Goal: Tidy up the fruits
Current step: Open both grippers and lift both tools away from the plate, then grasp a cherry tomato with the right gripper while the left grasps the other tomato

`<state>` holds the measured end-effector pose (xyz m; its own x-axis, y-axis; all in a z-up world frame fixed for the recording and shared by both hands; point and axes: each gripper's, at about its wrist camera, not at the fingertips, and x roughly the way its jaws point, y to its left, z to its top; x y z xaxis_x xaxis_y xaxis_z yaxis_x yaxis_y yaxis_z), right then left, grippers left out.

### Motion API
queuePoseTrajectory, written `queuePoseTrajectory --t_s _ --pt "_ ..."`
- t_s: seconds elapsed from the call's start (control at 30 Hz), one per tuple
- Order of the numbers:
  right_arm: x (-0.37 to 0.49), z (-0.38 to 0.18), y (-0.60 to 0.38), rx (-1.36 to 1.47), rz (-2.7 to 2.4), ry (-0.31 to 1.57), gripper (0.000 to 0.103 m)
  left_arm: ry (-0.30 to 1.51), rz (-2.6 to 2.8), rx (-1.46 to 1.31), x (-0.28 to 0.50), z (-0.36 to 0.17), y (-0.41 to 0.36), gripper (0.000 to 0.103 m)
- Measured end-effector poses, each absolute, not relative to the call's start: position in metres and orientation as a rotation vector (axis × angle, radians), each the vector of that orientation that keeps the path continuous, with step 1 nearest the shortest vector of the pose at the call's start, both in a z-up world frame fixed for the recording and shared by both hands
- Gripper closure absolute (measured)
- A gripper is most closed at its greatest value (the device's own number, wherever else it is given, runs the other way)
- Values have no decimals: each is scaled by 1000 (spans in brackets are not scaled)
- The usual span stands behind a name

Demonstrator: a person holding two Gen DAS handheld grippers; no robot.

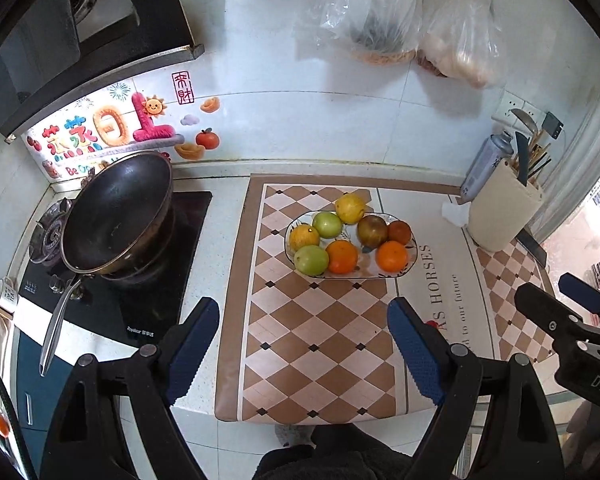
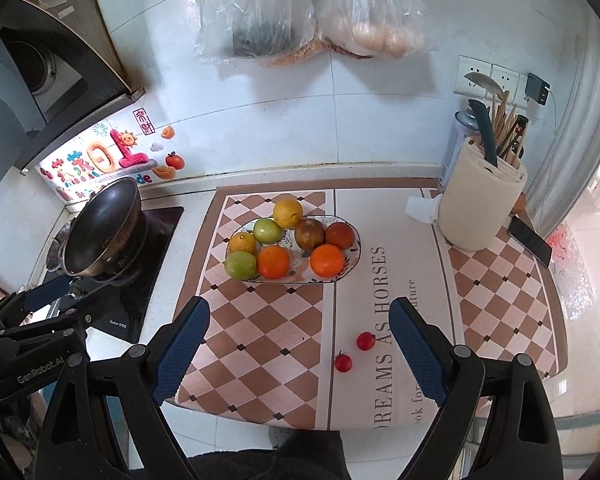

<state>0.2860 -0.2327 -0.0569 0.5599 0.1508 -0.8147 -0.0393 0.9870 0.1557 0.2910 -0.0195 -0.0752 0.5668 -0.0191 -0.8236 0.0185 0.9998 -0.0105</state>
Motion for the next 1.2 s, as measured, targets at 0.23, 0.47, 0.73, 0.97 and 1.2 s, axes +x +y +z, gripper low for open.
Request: queuePoseTrajectory --t_s 0.23,0.47,0.73,0.97,1.2 --pt "289 -57 -234 149 126 972 10 971 -21 -16 289 -76 -19 17" --pt "303 -75 -251 201 129 968 10 1017 -22 -24 309 -97 -22 0" --pt "334 -168 -291 266 78 1129 35 1105 12 74 343 -155 -49 0" --pt "367 -287 -323 353 31 1313 40 1208 54 255 382 -240 -88 0" --pt "390 -379 -331 449 22 1462 58 1319 35 315 405 -300 -109 0"
